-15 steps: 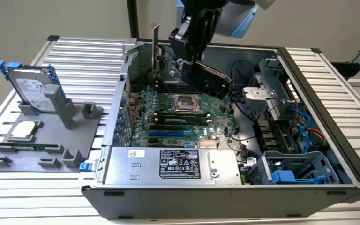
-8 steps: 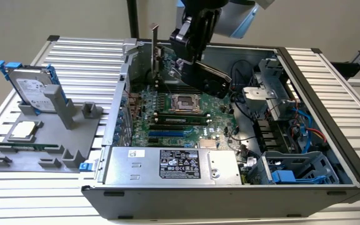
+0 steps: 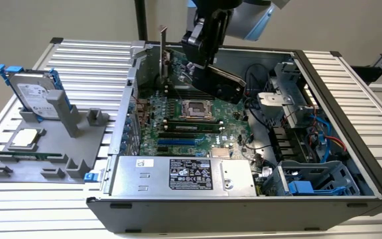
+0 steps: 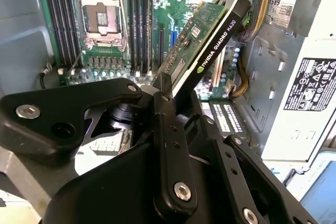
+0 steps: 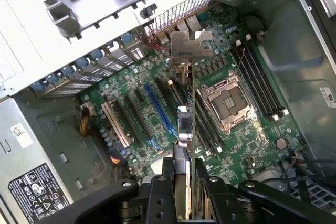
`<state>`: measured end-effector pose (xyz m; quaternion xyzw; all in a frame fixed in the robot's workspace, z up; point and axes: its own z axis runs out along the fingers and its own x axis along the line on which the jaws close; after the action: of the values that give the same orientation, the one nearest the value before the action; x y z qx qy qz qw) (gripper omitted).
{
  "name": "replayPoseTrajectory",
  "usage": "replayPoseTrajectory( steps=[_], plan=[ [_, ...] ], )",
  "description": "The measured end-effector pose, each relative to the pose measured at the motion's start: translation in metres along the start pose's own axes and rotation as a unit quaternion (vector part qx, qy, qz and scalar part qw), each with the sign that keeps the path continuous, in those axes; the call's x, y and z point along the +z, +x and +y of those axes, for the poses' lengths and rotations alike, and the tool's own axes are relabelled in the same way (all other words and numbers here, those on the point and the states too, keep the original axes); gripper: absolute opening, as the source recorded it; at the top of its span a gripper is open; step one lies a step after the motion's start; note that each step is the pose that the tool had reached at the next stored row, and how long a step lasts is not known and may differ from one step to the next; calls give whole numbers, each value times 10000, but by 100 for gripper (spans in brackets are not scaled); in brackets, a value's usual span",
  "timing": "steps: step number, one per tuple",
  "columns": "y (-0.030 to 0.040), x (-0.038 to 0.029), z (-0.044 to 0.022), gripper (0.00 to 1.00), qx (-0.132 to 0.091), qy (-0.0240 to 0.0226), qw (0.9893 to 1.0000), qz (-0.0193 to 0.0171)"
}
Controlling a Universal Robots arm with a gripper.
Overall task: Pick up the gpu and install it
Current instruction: 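Insert the gpu into the slot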
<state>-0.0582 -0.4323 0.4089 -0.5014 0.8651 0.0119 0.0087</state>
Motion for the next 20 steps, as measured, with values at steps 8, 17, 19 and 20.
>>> replayPoseTrajectory(
  steps=[8, 17, 19, 20],
  plan=[
    [0, 0, 0, 0, -65, -2, 10000, 1],
    [0, 0, 0, 0, -100, -3, 9999, 1],
    [0, 0, 0, 0, -105, -3, 9999, 1],
    [0, 0, 0, 0, -107, -3, 9999, 1]
  ],
)
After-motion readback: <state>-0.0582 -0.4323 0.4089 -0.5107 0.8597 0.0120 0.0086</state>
